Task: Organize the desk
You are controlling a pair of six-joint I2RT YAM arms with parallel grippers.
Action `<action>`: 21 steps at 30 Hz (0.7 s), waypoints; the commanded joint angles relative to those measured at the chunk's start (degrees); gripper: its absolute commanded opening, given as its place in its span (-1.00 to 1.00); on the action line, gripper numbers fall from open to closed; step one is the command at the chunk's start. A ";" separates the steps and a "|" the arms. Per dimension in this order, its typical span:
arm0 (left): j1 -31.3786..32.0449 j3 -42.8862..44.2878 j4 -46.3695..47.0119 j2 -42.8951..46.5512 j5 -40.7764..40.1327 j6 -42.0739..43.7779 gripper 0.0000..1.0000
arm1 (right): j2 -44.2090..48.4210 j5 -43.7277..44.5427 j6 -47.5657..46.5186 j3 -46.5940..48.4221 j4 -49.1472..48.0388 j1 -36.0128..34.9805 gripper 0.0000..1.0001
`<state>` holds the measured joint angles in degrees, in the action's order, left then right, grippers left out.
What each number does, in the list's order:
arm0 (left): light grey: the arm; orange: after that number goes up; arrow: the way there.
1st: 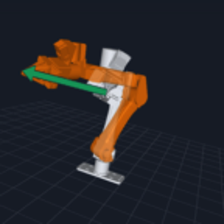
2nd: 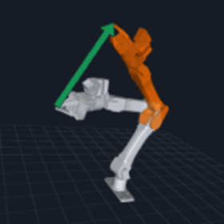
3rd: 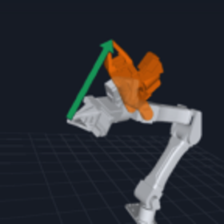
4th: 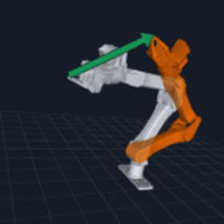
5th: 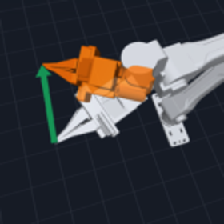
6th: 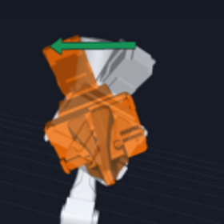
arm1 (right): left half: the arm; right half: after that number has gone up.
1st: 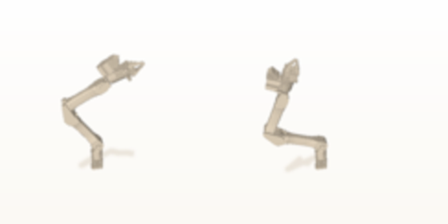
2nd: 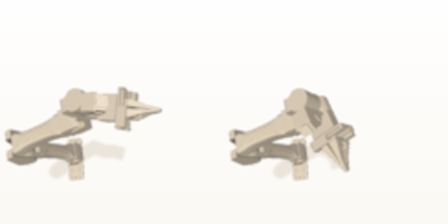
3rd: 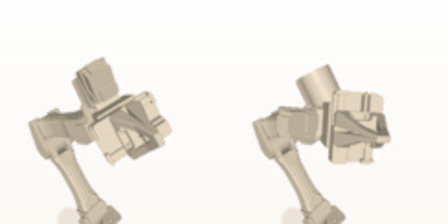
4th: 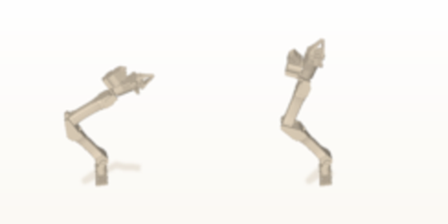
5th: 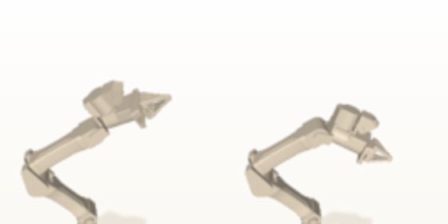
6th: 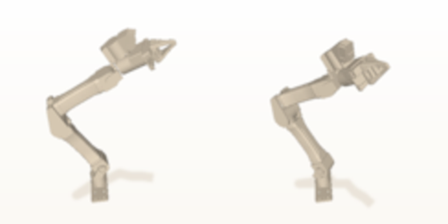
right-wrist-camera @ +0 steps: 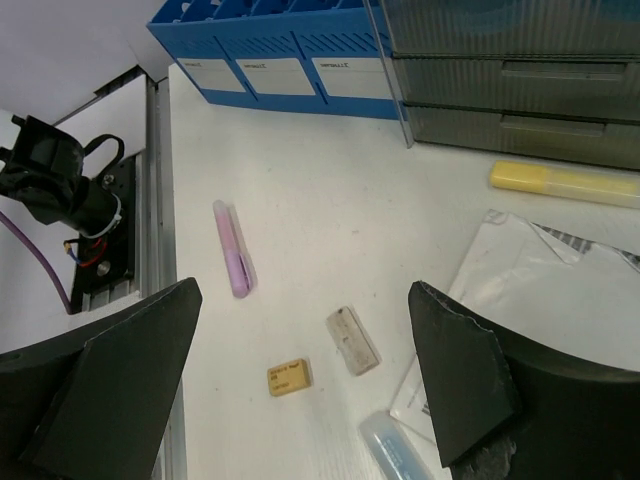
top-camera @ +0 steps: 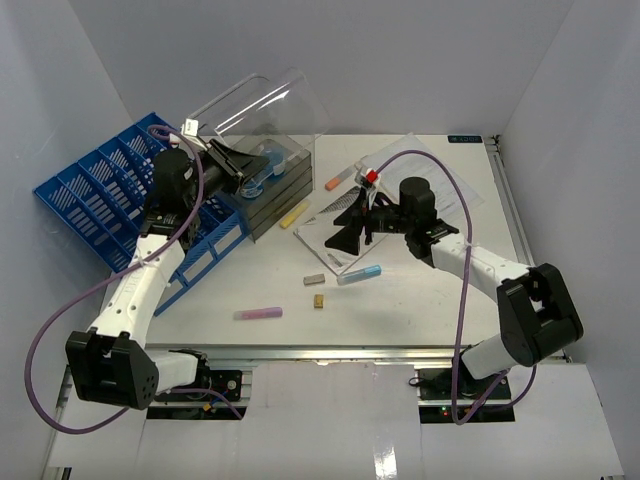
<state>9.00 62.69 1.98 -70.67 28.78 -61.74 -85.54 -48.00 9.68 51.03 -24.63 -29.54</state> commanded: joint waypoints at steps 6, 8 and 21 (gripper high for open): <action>8.00 3.89 -31.21 -2.96 -9.38 7.85 0.66 | 6.89 0.89 -4.92 -2.93 5.72 3.82 0.81; 9.36 1.70 -32.88 -2.34 -10.97 8.68 0.70 | 7.18 0.89 -4.79 -3.83 5.59 4.80 0.80; 10.43 -7.04 -33.12 3.01 -15.65 15.35 0.70 | 1.37 1.38 -4.19 -2.31 5.84 6.06 0.80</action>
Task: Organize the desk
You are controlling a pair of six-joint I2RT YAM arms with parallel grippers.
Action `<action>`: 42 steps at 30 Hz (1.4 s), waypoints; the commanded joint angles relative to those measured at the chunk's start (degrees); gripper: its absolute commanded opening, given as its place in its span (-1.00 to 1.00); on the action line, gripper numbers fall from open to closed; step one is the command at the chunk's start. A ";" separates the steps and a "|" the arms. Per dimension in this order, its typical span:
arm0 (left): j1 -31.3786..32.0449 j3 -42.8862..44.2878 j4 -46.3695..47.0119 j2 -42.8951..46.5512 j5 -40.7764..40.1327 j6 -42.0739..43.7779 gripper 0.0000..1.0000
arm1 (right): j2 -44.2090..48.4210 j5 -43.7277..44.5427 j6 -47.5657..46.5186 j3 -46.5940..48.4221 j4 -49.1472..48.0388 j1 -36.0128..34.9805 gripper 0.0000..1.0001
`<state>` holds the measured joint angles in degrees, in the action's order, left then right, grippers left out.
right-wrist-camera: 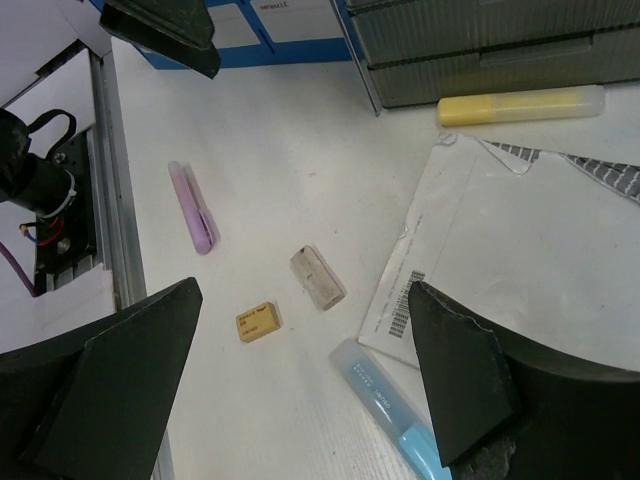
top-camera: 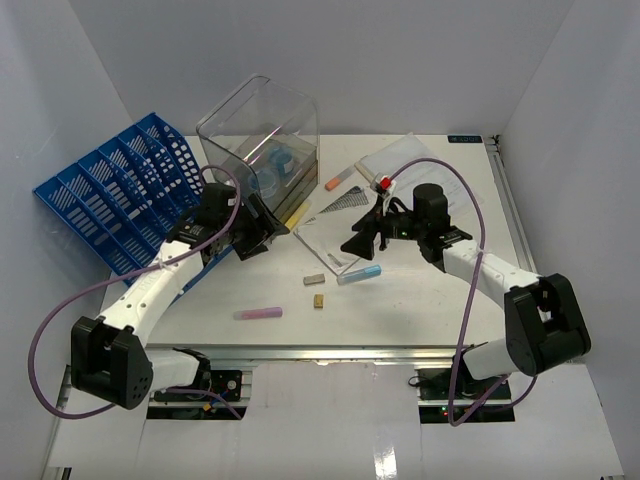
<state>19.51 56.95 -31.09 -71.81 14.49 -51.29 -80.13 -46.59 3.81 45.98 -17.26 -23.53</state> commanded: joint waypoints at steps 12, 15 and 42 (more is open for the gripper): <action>-0.08 -20.22 14.77 41.10 -0.23 14.98 0.80 | -36.31 0.33 37.32 28.51 -17.29 -1.43 0.83; -0.08 -22.21 13.67 47.20 -1.41 13.54 0.82 | -42.92 1.00 41.97 35.14 -19.72 -1.89 0.75; -0.14 -29.65 12.01 53.55 -5.79 -1.62 0.73 | -60.17 5.04 56.17 50.35 -31.76 -3.12 -0.76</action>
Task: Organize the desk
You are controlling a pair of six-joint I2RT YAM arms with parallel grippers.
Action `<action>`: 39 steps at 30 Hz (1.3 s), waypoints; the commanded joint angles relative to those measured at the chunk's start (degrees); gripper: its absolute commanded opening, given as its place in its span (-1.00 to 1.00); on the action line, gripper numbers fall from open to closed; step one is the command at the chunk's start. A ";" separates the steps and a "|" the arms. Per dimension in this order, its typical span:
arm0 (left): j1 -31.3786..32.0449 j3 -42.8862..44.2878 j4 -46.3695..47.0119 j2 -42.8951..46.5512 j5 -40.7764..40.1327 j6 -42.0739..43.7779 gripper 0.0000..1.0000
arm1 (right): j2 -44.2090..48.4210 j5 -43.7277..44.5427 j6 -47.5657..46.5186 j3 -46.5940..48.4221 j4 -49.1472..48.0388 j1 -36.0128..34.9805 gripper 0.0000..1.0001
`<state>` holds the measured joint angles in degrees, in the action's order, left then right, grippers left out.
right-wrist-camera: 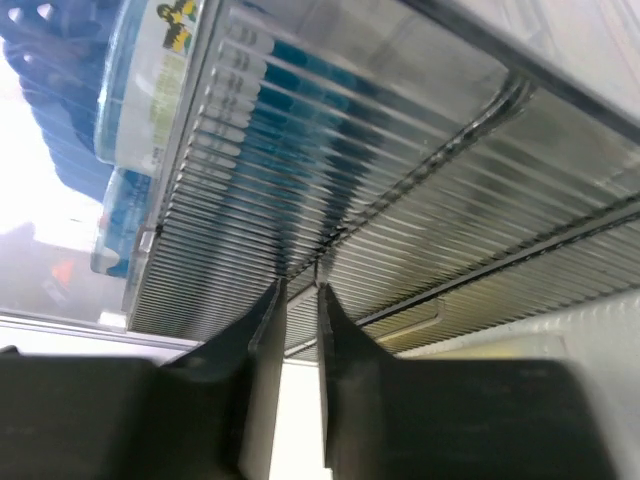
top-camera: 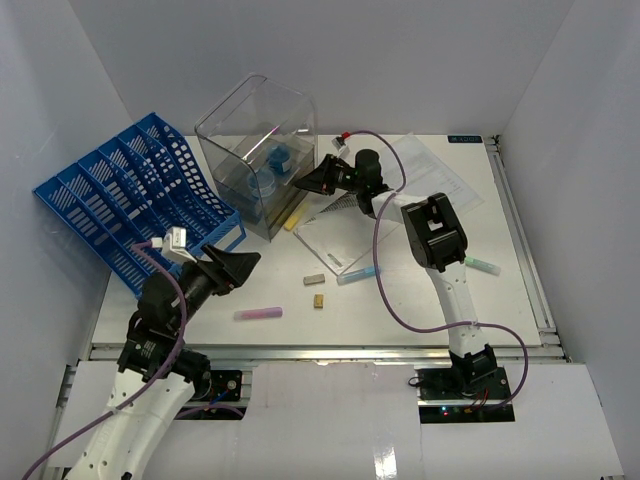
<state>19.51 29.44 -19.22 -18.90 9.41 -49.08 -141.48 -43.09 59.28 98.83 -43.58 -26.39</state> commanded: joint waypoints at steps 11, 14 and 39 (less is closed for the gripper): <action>-0.10 -6.61 -0.11 3.69 -0.27 -9.02 0.69 | 12.63 -0.35 -0.31 -21.27 -10.49 3.26 -0.85; -0.14 -7.54 0.22 3.60 -0.21 -9.55 0.69 | 15.54 -1.33 -2.01 -26.11 -10.76 4.70 -0.84; 2.85 15.17 -16.56 -38.95 4.99 21.68 0.71 | 43.93 -16.79 -67.84 -34.18 42.80 8.34 0.88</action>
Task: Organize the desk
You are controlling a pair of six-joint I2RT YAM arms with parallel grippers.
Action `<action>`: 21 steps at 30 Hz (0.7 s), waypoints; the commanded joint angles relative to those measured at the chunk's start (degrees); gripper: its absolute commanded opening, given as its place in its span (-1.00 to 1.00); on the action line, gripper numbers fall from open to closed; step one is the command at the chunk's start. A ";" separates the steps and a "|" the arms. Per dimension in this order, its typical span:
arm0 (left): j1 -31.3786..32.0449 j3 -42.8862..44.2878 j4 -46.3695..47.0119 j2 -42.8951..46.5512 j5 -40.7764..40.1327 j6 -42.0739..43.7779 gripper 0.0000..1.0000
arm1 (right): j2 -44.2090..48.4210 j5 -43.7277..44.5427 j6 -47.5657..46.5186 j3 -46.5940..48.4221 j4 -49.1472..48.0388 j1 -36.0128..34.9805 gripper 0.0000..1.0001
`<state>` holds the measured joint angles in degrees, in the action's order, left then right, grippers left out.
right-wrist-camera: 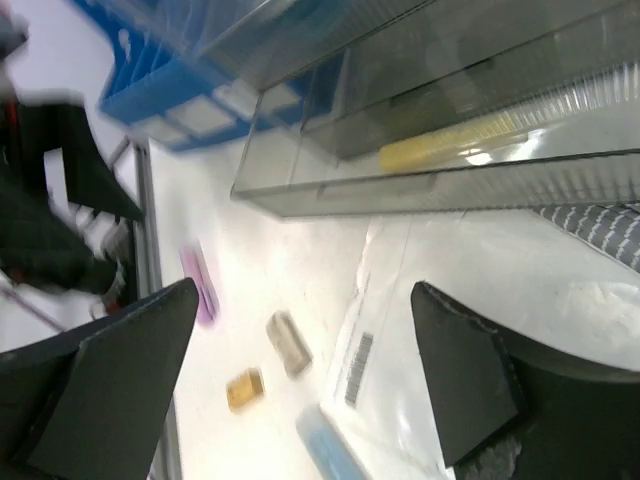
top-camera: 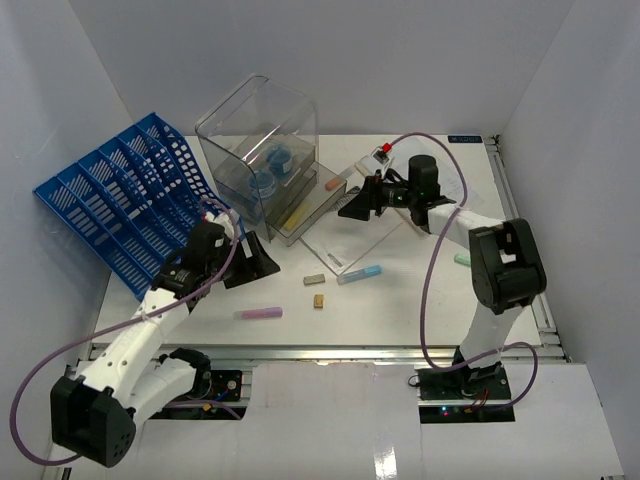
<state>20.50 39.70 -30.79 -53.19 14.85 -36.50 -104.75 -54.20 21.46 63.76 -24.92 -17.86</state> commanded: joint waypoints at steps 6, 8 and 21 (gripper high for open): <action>4.98 8.08 -7.08 -7.19 -5.92 3.99 0.72 | 17.46 -0.12 -56.86 -0.30 48.10 -0.34 0.96; 5.20 6.00 -8.62 -5.60 -9.52 -1.61 0.73 | 22.28 1.67 -62.75 -3.77 51.11 -0.30 0.97; 5.49 -11.53 -21.08 21.16 -23.05 -63.46 0.42 | 36.57 2.17 -58.71 -19.80 42.99 -0.07 0.96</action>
<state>25.74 25.96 -47.14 -28.89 -2.53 -81.35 -70.97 -51.18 -40.02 47.29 22.84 -18.06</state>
